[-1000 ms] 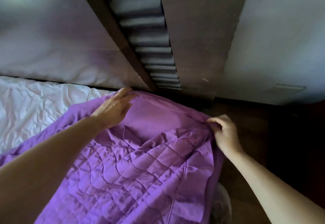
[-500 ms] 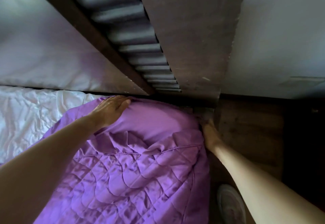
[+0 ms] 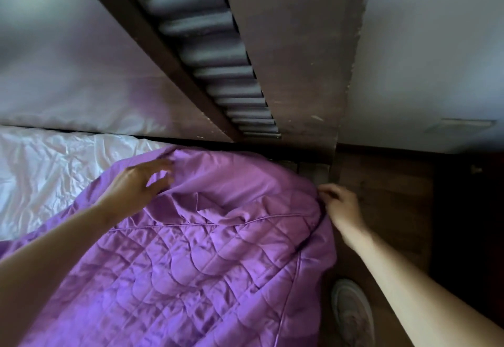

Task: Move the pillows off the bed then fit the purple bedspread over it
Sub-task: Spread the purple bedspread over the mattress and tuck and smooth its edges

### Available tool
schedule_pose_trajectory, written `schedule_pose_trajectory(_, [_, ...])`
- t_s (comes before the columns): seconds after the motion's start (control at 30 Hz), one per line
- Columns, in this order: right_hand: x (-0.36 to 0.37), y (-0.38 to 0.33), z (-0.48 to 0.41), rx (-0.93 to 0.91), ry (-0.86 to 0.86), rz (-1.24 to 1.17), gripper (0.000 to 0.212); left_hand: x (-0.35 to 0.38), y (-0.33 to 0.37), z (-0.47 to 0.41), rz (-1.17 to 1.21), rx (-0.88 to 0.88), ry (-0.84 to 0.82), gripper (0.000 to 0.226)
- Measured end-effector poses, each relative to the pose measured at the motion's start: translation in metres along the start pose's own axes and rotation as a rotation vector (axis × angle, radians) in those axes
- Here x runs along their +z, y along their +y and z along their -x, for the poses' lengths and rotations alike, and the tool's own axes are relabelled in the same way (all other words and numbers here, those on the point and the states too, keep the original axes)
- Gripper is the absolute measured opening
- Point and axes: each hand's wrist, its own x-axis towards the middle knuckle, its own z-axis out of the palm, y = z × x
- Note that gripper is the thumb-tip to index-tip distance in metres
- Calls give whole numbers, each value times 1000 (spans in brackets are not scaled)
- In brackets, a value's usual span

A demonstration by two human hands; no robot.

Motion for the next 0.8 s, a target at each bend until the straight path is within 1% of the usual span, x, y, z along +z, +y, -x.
schedule_pose_trajectory(0.07, [1,-15,18,-119,10,-46,23,0,-16,11,-19,-17,-135,36])
schedule_pose_trajectory(0.13, [2,-28,37,-191,-91,-47,8,-1,-28,18,-173,0,-259,51])
schedule_pose_trajectory(0.17, [2,-32,44,-200,-153,14,12,0,-33,19,-290,28,-298,53])
schedule_pose_trajectory(0.23, [-2,-36,51,-172,-250,179,37,3,-40,18,-448,71,-319,44])
schedule_pose_trajectory(0.27, [-5,-37,51,-160,-274,270,42,5,-39,19,-483,82,-284,37])
schedule_pose_trajectory(0.3, [-7,-39,51,-156,-288,360,40,7,-36,19,-490,70,-239,30])
schedule_pose_trajectory(0.33, [-9,-38,51,-172,-276,459,32,10,-34,18,-482,38,-183,22])
schedule_pose_trajectory(0.4, [-6,-40,50,-274,-203,622,17,10,-29,15,-448,-120,-70,15])
schedule_pose_trajectory(0.47, [1,-45,48,-392,-68,635,16,6,-28,7,-333,-258,64,18])
schedule_pose_trajectory(0.53, [11,-54,40,-500,74,616,17,1,-28,-11,-126,-332,172,19])
schedule_pose_trajectory(0.57, [18,-61,35,-542,131,615,16,-3,-29,-23,-40,-368,217,17])
schedule_pose_trajectory(0.63, [32,-73,22,-605,208,651,12,-12,-29,-46,44,-484,324,15])
schedule_pose_trajectory(0.7, [45,-78,15,-618,250,729,14,-15,-32,-61,74,-580,374,18])
schedule_pose_trajectory(0.73, [48,-77,15,-602,278,753,19,-14,-35,-63,81,-607,362,21])
schedule_pose_trajectory(0.8, [46,-71,25,-569,377,752,28,-9,-35,-57,113,-598,341,25])
